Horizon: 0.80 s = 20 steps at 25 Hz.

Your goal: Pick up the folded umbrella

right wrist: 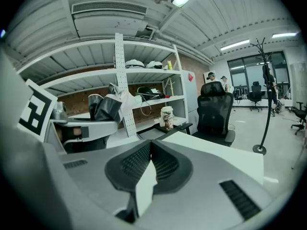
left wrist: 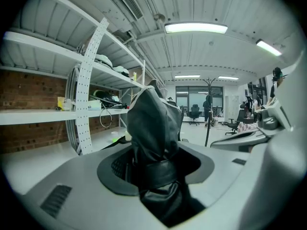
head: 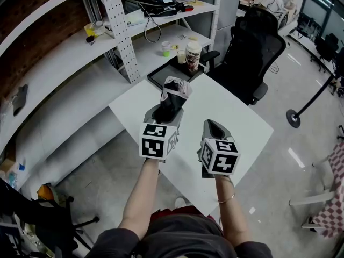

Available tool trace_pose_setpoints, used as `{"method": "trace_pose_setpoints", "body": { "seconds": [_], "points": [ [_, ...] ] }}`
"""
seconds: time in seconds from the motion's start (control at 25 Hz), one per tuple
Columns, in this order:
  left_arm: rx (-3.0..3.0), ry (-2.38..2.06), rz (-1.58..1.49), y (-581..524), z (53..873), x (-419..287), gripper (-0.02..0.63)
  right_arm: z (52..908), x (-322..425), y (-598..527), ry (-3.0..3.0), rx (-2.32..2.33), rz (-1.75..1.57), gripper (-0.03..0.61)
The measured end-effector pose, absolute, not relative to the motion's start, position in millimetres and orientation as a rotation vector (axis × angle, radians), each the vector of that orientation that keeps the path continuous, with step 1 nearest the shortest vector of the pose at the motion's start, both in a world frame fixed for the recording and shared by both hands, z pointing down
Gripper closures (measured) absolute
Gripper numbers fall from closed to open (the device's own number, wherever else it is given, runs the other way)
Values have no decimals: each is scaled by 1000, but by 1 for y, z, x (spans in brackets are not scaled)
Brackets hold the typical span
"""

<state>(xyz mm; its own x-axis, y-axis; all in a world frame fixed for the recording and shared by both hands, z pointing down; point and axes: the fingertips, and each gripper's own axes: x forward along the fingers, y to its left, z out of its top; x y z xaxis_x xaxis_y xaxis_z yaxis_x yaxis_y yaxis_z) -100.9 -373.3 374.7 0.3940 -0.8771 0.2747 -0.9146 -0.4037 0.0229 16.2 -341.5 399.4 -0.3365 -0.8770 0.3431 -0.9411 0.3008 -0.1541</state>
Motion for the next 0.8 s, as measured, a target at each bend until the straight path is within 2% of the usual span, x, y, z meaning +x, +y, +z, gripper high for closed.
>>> {"method": "trace_pose_setpoints", "body": {
  "seconds": [0.8],
  "points": [
    [2532,-1706,125,-327,319,-132,390,344,9,-326,-2475,1700,299,560]
  ]
}}
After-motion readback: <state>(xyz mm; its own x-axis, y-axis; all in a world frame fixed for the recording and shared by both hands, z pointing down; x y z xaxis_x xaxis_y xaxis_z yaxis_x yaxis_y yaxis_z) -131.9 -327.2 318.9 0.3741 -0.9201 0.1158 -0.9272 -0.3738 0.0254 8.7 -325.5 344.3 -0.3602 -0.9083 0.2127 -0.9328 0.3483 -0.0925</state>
